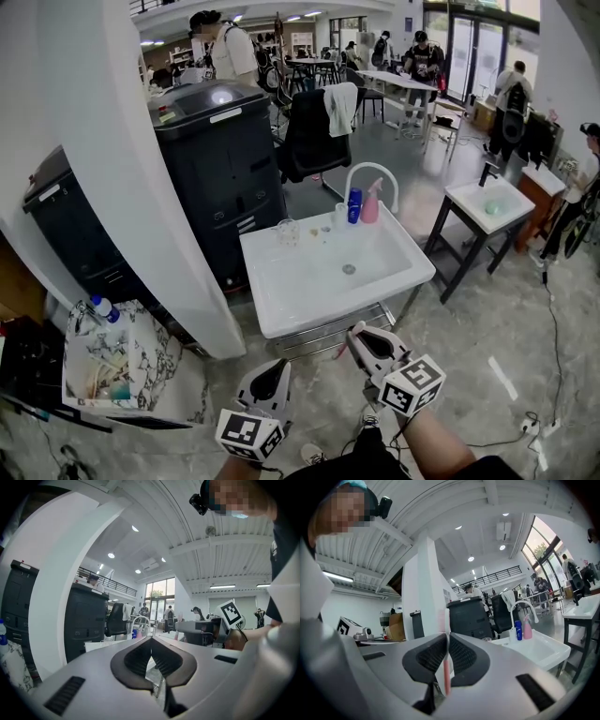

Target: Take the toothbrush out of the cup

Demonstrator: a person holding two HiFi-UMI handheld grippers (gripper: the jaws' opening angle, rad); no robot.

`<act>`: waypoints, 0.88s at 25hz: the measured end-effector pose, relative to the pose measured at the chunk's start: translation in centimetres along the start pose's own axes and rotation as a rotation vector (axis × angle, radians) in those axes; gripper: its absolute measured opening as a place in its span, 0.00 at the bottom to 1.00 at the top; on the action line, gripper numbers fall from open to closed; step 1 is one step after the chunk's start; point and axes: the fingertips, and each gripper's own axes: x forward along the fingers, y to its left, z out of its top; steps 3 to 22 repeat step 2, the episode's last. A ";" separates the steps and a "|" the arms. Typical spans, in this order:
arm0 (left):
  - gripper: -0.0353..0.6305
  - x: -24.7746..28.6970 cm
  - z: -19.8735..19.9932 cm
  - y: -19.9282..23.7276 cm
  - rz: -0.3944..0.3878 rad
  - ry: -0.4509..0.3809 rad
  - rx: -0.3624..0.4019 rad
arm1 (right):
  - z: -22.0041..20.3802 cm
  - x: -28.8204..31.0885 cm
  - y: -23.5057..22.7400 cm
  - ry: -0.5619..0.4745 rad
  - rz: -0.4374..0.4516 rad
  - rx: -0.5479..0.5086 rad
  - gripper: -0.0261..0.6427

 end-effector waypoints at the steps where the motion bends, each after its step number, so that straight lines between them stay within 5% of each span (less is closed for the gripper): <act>1: 0.08 0.0 0.0 0.1 0.000 -0.001 0.000 | 0.0 0.1 0.0 -0.001 0.000 0.000 0.08; 22: 0.08 0.0 0.1 0.1 -0.001 -0.001 0.001 | 0.0 0.1 0.0 -0.001 0.000 -0.001 0.08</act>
